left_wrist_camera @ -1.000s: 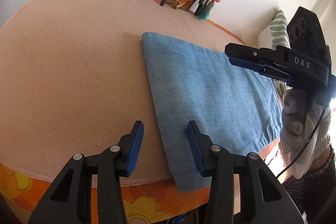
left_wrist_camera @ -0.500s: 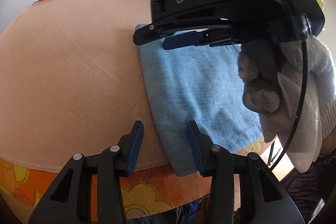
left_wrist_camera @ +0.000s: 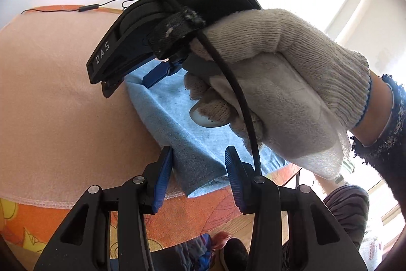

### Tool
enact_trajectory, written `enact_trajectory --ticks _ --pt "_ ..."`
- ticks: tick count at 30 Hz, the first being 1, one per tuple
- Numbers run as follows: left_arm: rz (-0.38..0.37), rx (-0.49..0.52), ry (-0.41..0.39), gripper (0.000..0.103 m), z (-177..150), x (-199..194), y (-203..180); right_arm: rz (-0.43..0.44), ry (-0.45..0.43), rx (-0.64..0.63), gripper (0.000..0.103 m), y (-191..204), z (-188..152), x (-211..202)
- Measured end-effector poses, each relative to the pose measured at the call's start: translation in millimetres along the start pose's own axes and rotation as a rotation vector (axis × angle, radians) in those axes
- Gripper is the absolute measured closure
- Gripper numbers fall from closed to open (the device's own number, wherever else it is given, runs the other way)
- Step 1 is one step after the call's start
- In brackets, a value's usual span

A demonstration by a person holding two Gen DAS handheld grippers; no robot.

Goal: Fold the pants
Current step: 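Close the left tool on the folded jeans edge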

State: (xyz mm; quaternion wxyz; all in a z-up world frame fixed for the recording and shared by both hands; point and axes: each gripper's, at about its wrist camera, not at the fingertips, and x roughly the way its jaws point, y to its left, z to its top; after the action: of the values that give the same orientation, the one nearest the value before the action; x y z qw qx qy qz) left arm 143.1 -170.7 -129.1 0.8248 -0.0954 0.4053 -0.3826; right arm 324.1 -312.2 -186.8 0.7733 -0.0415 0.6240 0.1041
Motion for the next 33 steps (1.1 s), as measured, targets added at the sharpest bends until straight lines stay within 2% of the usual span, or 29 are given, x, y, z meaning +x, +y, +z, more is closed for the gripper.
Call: enact_trajectory --ticks 1,5,7,10,13,15,17,20,22,27,30,31,33 --pt "0.001 -0.002 0.003 0.063 -1 0 -1 -0.012 0.012 -0.008 0.042 2 1 2" --pt "0.008 -0.008 0.011 0.063 0 0 -1 -0.086 0.018 -0.034 0.063 3 0 7" --pt "0.028 -0.003 0.007 0.063 -1 -2 -2 -0.116 0.0 -0.042 0.08 0 -3 5" --pt "0.085 0.011 -0.004 0.062 7 4 1 -0.09 -0.037 -0.04 0.088 -6 -10 -1" --pt "0.127 -0.032 0.01 0.056 9 12 7 -0.059 -0.082 -0.017 0.092 -16 -18 -11" --pt "0.138 -0.051 0.035 0.056 10 20 7 -0.03 -0.108 0.008 0.093 -24 -22 -18" --pt "0.114 -0.064 0.059 0.056 12 27 8 -0.001 -0.132 0.031 0.094 -32 -26 -26" --pt "0.073 -0.083 0.08 0.063 11 35 9 0.029 -0.162 0.052 0.095 -44 -33 -41" --pt "0.054 -0.091 0.063 0.078 12 35 8 0.051 -0.173 0.069 0.095 -52 -35 -47" --pt "0.055 0.001 -0.004 0.083 16 26 -10 0.064 -0.179 0.081 0.094 -64 -42 -56" --pt "0.059 0.022 -0.016 0.083 12 24 -18 0.041 -0.169 0.067 0.068 -58 -40 -59" --pt "0.057 0.019 -0.018 0.083 12 22 -18 0.031 -0.165 0.057 0.056 -54 -39 -59" --pt "0.056 0.017 -0.02 0.083 12 21 -20 0.017 -0.15 0.033 0.053 -45 -41 -59"
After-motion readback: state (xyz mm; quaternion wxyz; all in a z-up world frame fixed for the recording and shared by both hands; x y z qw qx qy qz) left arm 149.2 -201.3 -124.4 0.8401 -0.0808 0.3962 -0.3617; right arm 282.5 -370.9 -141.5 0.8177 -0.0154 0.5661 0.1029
